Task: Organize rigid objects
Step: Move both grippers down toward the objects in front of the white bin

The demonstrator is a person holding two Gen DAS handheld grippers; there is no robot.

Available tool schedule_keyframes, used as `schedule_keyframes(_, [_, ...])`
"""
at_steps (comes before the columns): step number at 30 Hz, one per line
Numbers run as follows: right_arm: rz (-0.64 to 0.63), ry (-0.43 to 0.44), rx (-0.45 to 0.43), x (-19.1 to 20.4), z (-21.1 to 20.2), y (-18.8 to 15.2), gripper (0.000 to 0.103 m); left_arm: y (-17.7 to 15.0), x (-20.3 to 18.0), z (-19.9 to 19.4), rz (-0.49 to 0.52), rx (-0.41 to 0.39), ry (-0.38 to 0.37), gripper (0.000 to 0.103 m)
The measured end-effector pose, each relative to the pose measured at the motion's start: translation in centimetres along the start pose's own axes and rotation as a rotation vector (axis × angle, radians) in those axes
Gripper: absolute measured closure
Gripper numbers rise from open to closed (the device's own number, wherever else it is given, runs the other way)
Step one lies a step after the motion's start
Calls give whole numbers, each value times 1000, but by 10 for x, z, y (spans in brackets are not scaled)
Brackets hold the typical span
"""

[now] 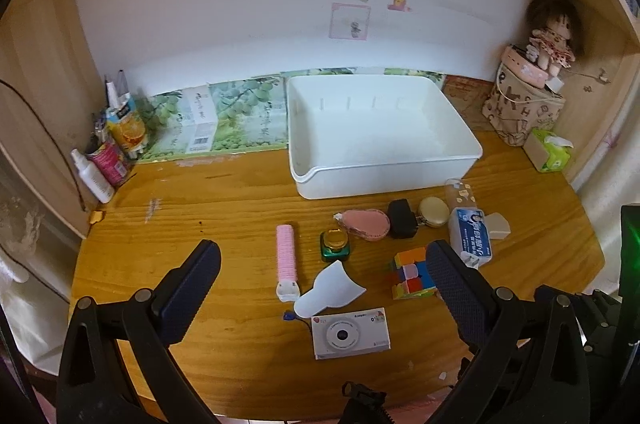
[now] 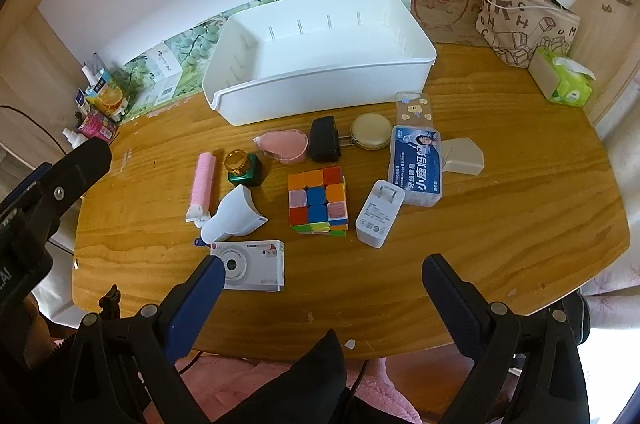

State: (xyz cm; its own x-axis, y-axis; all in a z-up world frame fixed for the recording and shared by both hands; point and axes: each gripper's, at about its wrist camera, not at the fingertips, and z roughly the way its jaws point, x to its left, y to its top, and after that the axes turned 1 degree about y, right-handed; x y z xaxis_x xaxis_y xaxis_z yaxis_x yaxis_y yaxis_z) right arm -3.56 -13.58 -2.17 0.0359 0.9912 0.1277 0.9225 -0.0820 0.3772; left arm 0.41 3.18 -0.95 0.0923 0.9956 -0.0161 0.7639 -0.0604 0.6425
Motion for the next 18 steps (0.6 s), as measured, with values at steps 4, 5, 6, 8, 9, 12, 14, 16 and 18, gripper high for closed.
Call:
schedule_keyframes(4, [22, -9, 3, 3, 2, -3, 3, 0, 4, 5, 12, 11, -20, 1])
schedule_keyframes(5, [29, -12, 7, 3, 3, -3, 3, 2, 5, 5, 12, 12, -23, 1])
schedule_keyframes(6, [33, -14, 10, 4, 4, -4, 3, 2, 7, 6, 12, 14, -31, 1])
schedule_keyframes(8, [43, -20, 12, 4, 5, -6, 3, 2, 7, 9, 16, 19, -44, 1])
schedule_keyframes(9, [47, -24, 13, 4, 5, -6, 3, 3, 6, 10, 20, 22, -49, 1])
schedule_keyframes(12, [75, -33, 19, -1, 6, -7, 3, 5, 4, 14, 28, 32, -62, 1])
schedule_keyframes(14, [93, -38, 22, -6, 7, -8, 3, 6, 4, 15, 25, 30, -71, 1])
schedule_keyframes(16, [108, -39, 23, -11, 7, -8, 3, 8, 1, 17, 25, 33, -76, 1])
schedule_keyframes(18, [120, -35, 25, -16, 8, -7, 3, 10, -2, 20, 29, 42, -74, 1])
